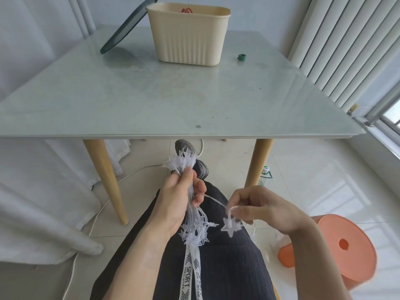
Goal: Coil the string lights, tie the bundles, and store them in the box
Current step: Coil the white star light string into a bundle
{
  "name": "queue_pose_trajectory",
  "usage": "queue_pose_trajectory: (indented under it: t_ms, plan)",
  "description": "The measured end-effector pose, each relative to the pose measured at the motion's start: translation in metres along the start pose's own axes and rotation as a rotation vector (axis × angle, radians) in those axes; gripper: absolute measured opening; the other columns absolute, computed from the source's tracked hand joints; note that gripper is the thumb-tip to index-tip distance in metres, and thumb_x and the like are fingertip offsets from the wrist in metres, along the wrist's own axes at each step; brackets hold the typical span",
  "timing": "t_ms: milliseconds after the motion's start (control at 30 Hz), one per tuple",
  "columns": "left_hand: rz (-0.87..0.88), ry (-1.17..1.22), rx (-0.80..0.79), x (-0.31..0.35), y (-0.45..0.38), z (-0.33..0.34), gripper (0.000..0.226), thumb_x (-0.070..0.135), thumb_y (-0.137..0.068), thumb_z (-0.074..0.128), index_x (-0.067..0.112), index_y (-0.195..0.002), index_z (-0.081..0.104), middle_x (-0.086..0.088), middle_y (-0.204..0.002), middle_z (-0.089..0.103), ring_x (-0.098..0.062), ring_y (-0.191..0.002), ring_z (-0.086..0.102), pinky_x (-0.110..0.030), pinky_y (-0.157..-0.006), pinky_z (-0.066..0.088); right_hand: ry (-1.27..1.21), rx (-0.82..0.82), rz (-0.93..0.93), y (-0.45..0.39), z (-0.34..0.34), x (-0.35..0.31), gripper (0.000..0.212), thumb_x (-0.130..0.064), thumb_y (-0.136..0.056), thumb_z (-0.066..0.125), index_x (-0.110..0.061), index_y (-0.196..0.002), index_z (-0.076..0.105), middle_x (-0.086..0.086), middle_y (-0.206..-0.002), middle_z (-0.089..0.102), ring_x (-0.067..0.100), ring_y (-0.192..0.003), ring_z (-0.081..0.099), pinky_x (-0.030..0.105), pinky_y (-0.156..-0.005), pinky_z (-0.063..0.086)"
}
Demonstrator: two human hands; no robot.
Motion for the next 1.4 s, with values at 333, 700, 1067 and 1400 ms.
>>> queue_pose_trajectory:
  t_ms: [333, 700, 1067, 1400]
  plan:
    - [0.02, -0.007, 0.03, -0.004, -0.002, 0.002, 0.027, 0.023, -0.106, 0.041, 0.006, -0.087, 0.049, -0.012, -0.073, 0.059, -0.023, -0.056, 0.052, -0.028, -0.048, 0.035, 0.052, 0.393, 0.1, -0.006, 0.005, 0.0, 0.032, -0.041, -0.094, 0.064, -0.016, -0.08, 0.079, 0.005, -0.065, 0.072, 0.014, -0.049, 0.04, 0.028, -0.05, 0.038]
    - [0.013, -0.047, -0.058, 0.001, 0.006, 0.012, 0.028, 0.02, -0.107, 0.04, 0.004, -0.09, 0.056, -0.011, -0.071, 0.066, -0.026, -0.053, 0.058, -0.031, -0.049, 0.045, -0.121, 0.554, -0.179, -0.018, 0.035, -0.02, 0.015, -0.021, -0.097, 0.065, -0.018, -0.099, 0.08, -0.016, -0.072, 0.065, 0.005, -0.064, 0.054, 0.025, -0.066, 0.045]
    - [0.109, -0.206, -0.08, -0.008, 0.005, 0.016, 0.035, 0.034, -0.105, 0.045, 0.007, -0.099, 0.065, -0.024, -0.071, 0.064, -0.024, -0.058, 0.057, -0.041, -0.066, 0.048, -0.158, 0.933, -0.256, -0.025, 0.063, -0.029, 0.011, -0.018, -0.078, 0.083, -0.027, -0.074, 0.079, 0.0, -0.065, 0.066, 0.013, -0.063, 0.067, 0.022, -0.059, 0.05]
    - [0.17, -0.295, 0.03, -0.006, 0.003, 0.005, 0.064, 0.061, -0.092, 0.046, -0.002, -0.096, 0.059, -0.026, -0.089, 0.068, -0.023, -0.078, 0.063, -0.055, -0.08, 0.054, 0.31, 0.656, -0.334, -0.024, 0.078, -0.022, 0.038, -0.023, -0.102, 0.056, -0.038, -0.137, 0.058, -0.01, -0.103, 0.049, 0.011, -0.081, 0.062, 0.028, -0.074, 0.054]
Point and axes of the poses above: each hand's wrist, its own y-axis away from the middle knuckle, its own z-axis out of the palm, x = y × z, the point moved 1 cm from there along -y, towards the middle knuckle
